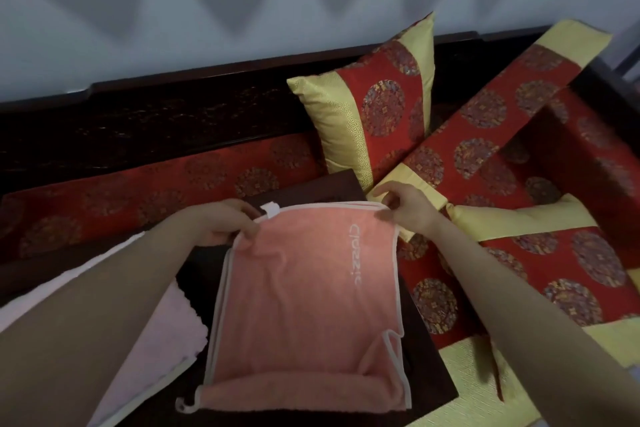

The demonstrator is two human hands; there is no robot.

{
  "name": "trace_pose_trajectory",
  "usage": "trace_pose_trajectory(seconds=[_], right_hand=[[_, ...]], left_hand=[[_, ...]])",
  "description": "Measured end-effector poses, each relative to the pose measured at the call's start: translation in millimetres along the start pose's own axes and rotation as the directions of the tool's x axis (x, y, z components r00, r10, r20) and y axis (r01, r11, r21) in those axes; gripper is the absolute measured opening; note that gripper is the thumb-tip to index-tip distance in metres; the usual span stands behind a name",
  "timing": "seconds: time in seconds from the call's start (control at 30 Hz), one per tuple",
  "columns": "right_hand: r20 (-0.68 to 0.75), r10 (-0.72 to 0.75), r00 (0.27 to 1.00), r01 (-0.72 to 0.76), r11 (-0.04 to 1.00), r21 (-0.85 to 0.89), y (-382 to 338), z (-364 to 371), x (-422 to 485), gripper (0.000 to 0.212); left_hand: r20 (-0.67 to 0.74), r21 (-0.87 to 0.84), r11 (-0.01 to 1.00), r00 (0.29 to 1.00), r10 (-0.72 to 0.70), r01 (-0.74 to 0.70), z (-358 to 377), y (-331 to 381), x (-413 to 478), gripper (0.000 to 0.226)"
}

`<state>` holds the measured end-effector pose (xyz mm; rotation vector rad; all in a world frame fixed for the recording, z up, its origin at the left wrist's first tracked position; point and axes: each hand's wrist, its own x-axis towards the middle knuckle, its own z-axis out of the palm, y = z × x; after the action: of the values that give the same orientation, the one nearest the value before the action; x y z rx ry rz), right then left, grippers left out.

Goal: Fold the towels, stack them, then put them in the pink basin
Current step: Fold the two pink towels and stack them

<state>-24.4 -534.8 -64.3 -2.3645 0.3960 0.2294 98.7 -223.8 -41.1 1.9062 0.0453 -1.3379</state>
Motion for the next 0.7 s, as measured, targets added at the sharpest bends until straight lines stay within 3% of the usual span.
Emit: trace_pose_trajectory(seconds=[0.1, 0.2, 0.27, 0.33, 0.4, 0.5, 0.7], right_hand=[[0.0, -0.141, 0.99, 0.141, 0.99, -0.005, -22.5, -37.8, -5.2, 0.01], [-0.108, -0.238, 0.965, 0.249, 0.962, 0.108, -60.5, -82.4, -18.3, 0.006], [-0.094, -0.245, 0.965, 0.261, 0.934, 0.246, -90.1, -112.7, -31.2, 0.009], [0.042, -0.226, 0.973, 0.186, 0.881, 0.435, -113.8, -138.6, -43.6, 0.012], [0.259, -0.229, 0.938, 0.072, 0.862, 0.502, -133.9, -159.8, -59.8, 0.012], [0.497, -0.233, 0.836, -0.003, 0.903, 0.43, -145.7, -174.8, -74.4, 0.009], [0.729, -0.316, 0.607, -0.235, 0.805, 0.545, -139.1, -172.9, -78.0, 0.016]], left_hand=[[0.197, 0.121, 0.992, 0.98, 0.023, -0.048, -6.4, 22.9, -41.5, 0.034], [0.13, -0.078, 0.983, 0.975, 0.178, -0.169, -24.6, 44.6, -83.3, 0.045], [0.09, -0.192, 0.953, 0.963, 0.255, -0.234, -38.2, 61.5, -111.2, 0.043], [0.102, -0.247, 0.937, 0.955, 0.279, -0.248, -47.4, 75.0, -134.7, 0.039], [0.183, -0.218, 0.951, 0.948, 0.26, -0.219, -48.6, 84.3, -155.2, 0.034], [0.358, -0.123, 0.977, 0.91, 0.208, -0.175, -44.9, 87.0, -167.4, 0.058], [0.492, -0.247, 0.959, 0.834, 0.248, -0.139, -41.3, 73.0, -167.1, 0.04]])
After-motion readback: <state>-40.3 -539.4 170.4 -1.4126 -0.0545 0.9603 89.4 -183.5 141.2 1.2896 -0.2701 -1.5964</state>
